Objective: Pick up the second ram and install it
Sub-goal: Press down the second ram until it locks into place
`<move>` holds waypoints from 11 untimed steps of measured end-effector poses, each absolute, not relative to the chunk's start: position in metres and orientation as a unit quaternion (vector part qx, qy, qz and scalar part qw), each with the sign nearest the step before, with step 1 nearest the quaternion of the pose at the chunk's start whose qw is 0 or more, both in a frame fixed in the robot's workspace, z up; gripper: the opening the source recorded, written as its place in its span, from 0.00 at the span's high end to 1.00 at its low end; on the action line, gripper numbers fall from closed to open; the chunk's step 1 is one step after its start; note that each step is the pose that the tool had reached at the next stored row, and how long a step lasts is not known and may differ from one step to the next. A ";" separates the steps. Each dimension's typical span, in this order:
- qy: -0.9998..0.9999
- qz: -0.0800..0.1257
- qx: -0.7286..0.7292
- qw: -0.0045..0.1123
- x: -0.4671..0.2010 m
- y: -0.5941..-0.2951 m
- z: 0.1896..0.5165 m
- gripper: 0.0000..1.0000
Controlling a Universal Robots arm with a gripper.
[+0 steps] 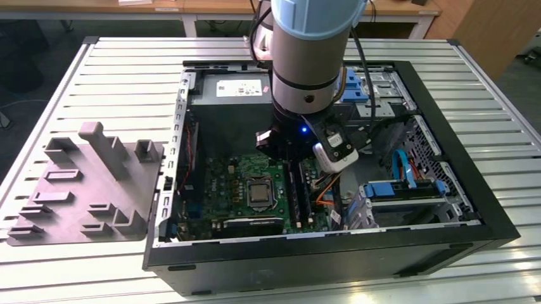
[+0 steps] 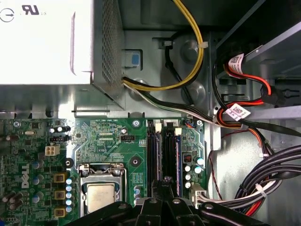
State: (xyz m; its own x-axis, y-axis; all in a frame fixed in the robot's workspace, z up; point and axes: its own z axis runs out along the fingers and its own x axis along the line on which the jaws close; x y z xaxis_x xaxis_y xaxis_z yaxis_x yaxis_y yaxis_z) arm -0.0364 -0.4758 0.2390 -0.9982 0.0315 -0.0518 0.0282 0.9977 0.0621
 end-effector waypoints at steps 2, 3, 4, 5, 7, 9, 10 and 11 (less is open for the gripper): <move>0.999 0.031 0.015 0.026 -0.036 -0.476 0.239 0.90; 0.999 0.031 0.015 0.026 -0.036 -0.476 0.239 0.90; 0.999 0.031 0.015 0.026 -0.036 -0.476 0.239 0.90; 0.999 0.031 0.015 0.026 -0.036 -0.476 0.239 0.90; 0.999 0.031 0.015 0.026 -0.036 -0.476 0.239 0.90; 0.999 0.031 0.015 0.026 -0.036 -0.475 0.239 0.90; 0.999 0.031 0.015 0.026 -0.036 -0.475 0.239 0.90; 0.999 0.031 0.015 0.026 -0.036 -0.474 0.239 0.90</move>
State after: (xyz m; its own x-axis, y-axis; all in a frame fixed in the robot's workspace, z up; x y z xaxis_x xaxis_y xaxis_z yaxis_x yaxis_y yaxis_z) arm -0.0365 -0.4735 0.2390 -0.9982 0.0315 -0.0518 0.0282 0.9977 0.0624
